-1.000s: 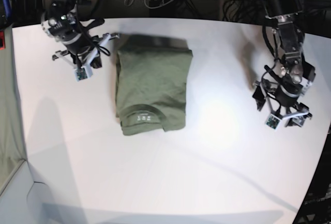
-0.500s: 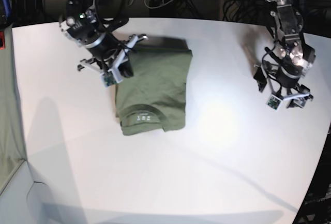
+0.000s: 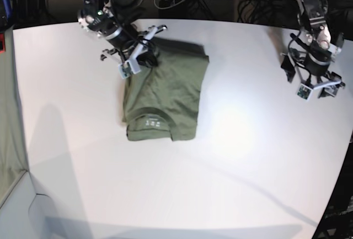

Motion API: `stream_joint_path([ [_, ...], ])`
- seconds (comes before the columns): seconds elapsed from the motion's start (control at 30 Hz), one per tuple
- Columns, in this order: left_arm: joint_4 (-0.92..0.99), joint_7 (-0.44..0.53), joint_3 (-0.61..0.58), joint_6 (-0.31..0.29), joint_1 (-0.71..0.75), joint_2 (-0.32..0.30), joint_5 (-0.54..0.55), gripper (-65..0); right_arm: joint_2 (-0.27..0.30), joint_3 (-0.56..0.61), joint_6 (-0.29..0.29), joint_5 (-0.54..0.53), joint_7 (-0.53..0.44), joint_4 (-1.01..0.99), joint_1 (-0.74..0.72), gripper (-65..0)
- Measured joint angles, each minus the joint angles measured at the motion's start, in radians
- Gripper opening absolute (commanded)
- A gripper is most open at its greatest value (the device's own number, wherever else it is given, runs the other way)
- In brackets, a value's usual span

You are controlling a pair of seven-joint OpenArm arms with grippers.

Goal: Layout the t-shirt on the table in an organized manner, then fold the t-shirt properly

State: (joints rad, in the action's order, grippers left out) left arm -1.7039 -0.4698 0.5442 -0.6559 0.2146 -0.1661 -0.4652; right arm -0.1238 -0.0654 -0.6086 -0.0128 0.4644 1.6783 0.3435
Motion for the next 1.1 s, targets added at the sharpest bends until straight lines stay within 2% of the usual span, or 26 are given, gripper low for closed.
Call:
stream_joint_path([
  [0.17, 0.0, 0.0, 0.032, 0.0, 0.028, 0.0, -0.002, -11.8, 0.023, 0.0, 0.0, 0.006, 0.003, 0.014, 0.001, -65.0],
  [0.3, 0.0, 0.002, 0.035, 0.0, 0.059, -0.002, 0.002, -11.8, 0.034, -0.005, 0.0, 0.038, 0.047, 0.101, 0.015, -65.0],
  [0.4, 0.0, 0.0, 0.035, 0.0, 0.073, -0.001, 0.002, -11.8, 0.035, -0.004, 0.001, 0.033, 0.036, 0.201, 0.041, -65.0],
  [0.53, -0.01, 0.002, 0.035, 0.0, 0.102, 0.001, 0.107, -11.8, 0.028, 0.001, 0.0, 0.027, 0.029, 0.315, 0.098, -65.0],
  [0.7, -0.067, -0.005, 0.107, 0.002, 0.164, 0.018, 0.213, -11.9, 0.035, -0.008, 0.0, 0.032, 0.04, 0.32, 0.152, -65.0],
  [1.0, -0.236, -0.003, 0.153, 0.005, 0.351, 0.109, 0.325, -12.3, 0.031, -0.166, -0.001, 0.025, 0.035, 0.32, 0.265, -65.0],
  [1.07, -0.25, -0.003, 0.152, 0.003, 0.397, 0.135, 0.348, -16.4, 0.029, -0.229, -0.001, 0.024, 0.037, 0.32, 0.285, -65.0],
  [1.1, -0.256, -0.004, 0.152, 0.003, 0.42, 0.148, 0.359, -20.5, 0.03, -0.257, -0.001, 0.027, 0.039, 0.32, 0.293, -65.0],
])
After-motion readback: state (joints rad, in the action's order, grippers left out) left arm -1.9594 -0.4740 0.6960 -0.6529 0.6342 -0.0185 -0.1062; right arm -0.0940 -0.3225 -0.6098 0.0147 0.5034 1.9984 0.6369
